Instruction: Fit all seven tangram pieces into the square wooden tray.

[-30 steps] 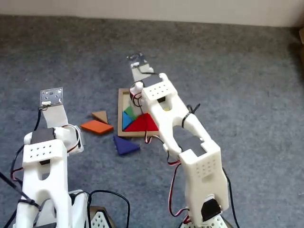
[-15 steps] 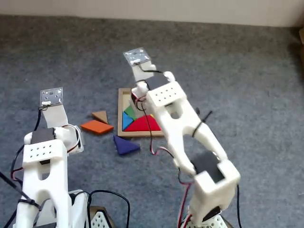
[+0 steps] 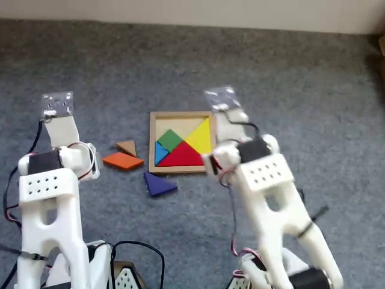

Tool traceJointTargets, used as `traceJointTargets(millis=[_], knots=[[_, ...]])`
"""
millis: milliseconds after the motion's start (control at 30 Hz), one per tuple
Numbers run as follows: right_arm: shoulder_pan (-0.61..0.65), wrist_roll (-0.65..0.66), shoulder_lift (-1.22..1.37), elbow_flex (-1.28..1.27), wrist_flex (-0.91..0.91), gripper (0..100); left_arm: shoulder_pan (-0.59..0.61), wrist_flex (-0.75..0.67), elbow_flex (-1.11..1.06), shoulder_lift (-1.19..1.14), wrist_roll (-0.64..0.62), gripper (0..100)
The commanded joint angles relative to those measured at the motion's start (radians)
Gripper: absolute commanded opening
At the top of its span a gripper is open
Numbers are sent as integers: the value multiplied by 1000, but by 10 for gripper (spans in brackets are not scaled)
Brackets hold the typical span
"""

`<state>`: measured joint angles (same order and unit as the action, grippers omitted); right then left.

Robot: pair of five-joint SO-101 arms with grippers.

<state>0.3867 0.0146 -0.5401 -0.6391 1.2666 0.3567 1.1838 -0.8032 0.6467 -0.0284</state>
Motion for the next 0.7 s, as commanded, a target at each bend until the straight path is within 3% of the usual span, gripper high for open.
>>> traceJointTargets(millis=[0,167,667], knots=[[-101,77,-147,-104,-4,6,7,98,131,16,83,190],[-171,183,-325,-286,-18,6,7,158,174,16,91,290],[-323,193,-731,-740,-143,6,-183,152,179,13,86,293]])
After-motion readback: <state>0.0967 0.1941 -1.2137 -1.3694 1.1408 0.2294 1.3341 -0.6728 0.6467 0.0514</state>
